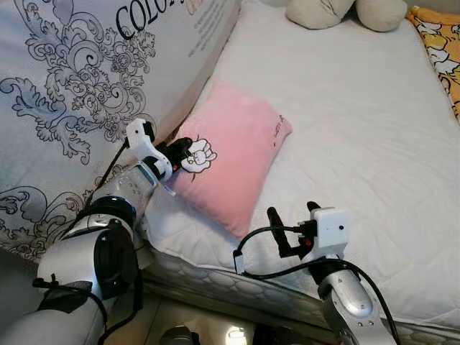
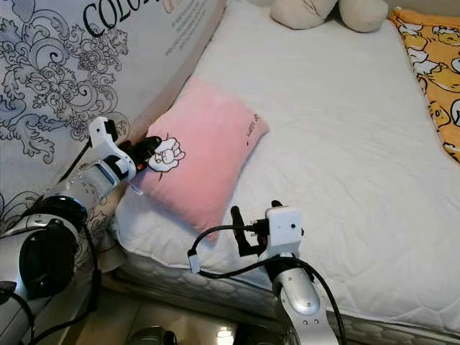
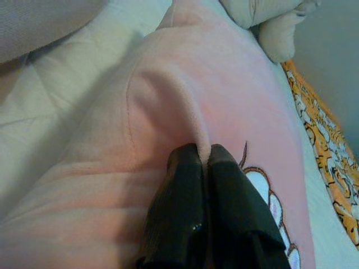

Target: Clean up the room

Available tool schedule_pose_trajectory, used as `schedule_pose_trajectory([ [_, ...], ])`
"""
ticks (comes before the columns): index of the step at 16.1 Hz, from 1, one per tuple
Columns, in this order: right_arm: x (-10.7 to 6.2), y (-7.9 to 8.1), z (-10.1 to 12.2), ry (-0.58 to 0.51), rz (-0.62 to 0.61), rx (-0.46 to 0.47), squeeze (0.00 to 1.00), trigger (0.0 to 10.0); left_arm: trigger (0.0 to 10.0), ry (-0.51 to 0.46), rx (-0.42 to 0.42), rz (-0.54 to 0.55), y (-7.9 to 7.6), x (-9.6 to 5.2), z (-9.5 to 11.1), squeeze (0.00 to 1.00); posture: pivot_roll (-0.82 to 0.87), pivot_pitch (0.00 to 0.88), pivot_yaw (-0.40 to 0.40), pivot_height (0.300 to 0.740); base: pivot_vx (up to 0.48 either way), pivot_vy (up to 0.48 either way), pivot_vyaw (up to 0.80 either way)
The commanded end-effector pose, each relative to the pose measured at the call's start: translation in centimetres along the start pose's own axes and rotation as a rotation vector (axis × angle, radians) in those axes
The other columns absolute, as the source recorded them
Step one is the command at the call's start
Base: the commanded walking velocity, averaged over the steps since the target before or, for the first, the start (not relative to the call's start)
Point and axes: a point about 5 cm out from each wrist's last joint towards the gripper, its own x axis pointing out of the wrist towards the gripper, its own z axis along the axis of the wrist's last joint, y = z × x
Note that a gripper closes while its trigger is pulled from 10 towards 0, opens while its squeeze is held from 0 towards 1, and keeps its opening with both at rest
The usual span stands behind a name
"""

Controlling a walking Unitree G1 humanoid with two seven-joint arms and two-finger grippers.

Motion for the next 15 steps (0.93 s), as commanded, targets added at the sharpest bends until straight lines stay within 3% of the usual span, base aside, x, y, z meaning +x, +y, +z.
schedule_pose_trajectory([
  [1,-0.3,-0.1,0.3,-0.017,0.006,0.024,0.00,10.0,0.0,-0.054,-0.003,-0.019,-0.6,0.1,1.6,0.00,-0.05,0.117,0.038,0.740,0.000,0.000,0.00],
  [6,-0.3,0.0,-0.1,0.011,0.104,0.074,0.00,10.0,0.0,-0.165,0.026,-0.047,-1.7,0.1,5.0,0.00,-0.05,0.115,0.041,0.740,0.000,0.000,0.00],
  [8,-0.3,0.3,-0.3,0.023,0.183,0.040,0.00,10.0,0.0,-0.241,0.126,-0.087,-3.0,-0.2,8.0,0.00,-0.05,0.117,0.044,0.740,0.000,0.000,0.00],
  [10,-0.4,0.6,-0.4,0.025,0.201,0.029,0.00,10.0,0.0,-0.289,0.199,-0.076,-3.2,-0.9,9.9,0.00,-0.04,0.118,0.044,0.740,0.000,0.000,0.00],
  [13,-0.4,0.9,-0.5,0.028,0.215,0.032,0.00,10.0,0.0,-0.350,0.279,0.009,-2.5,-2.0,11.7,0.00,-0.04,0.118,0.044,0.740,0.000,0.000,0.00],
  [15,-0.4,1.0,-0.7,0.032,0.225,0.030,0.00,10.0,0.0,-0.412,0.374,0.133,-1.4,-3.1,13.0,0.00,-0.03,0.118,0.040,0.740,0.000,0.000,0.00],
])
